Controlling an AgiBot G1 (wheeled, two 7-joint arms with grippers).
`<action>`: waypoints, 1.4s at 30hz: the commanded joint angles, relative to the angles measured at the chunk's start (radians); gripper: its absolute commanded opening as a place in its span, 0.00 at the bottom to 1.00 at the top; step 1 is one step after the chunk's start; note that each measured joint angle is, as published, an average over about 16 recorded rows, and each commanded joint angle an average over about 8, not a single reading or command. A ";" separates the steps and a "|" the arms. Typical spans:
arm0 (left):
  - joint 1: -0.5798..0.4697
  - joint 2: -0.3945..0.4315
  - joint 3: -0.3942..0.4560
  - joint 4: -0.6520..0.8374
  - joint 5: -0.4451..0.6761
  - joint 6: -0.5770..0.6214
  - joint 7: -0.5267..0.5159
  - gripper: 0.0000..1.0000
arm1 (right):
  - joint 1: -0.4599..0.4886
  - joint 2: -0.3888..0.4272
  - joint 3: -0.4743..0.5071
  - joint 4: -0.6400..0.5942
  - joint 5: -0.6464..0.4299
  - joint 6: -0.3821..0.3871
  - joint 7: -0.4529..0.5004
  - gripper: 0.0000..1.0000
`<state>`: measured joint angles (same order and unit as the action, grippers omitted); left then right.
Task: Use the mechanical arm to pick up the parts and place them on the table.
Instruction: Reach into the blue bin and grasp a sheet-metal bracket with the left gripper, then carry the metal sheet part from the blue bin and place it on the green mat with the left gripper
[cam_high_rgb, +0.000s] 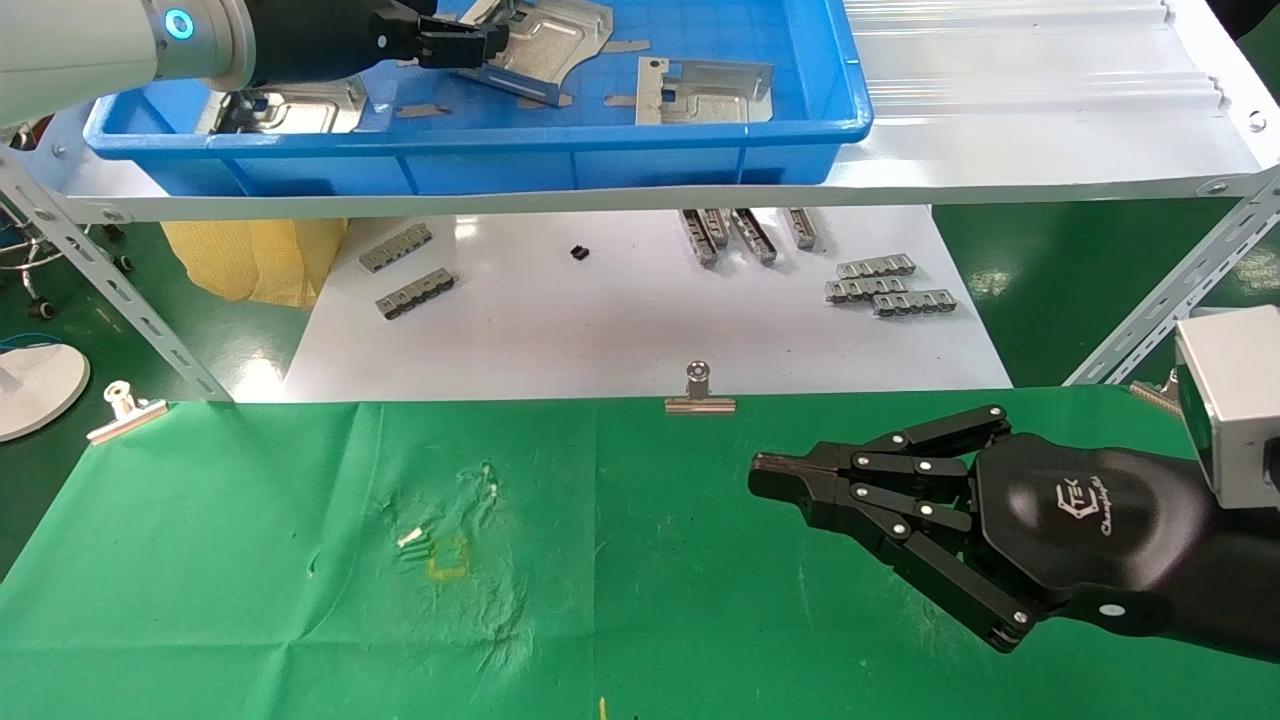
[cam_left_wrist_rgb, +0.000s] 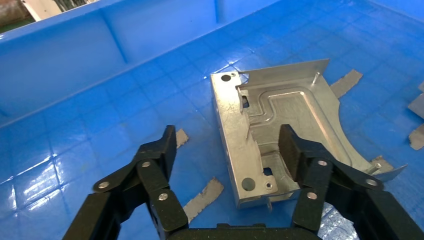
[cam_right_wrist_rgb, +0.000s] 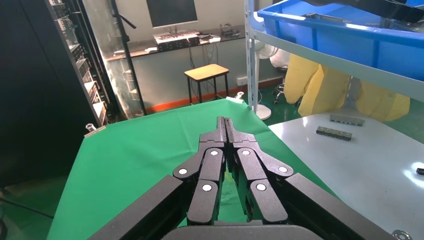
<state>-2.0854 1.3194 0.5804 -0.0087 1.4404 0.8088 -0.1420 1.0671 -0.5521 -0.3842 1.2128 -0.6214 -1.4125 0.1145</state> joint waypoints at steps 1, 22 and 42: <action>0.002 0.001 0.001 0.001 0.002 -0.002 0.001 0.00 | 0.000 0.000 0.000 0.000 0.000 0.000 0.000 0.00; 0.016 0.005 -0.016 -0.007 -0.023 -0.041 0.000 0.00 | 0.000 0.000 0.000 0.000 0.000 0.000 0.000 1.00; -0.032 -0.158 -0.065 -0.102 -0.108 0.448 0.172 0.00 | 0.000 0.000 0.000 0.000 0.000 0.000 0.000 1.00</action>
<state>-2.1149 1.1617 0.5135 -0.1115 1.3275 1.2655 0.0318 1.0671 -0.5521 -0.3842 1.2128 -0.6214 -1.4125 0.1145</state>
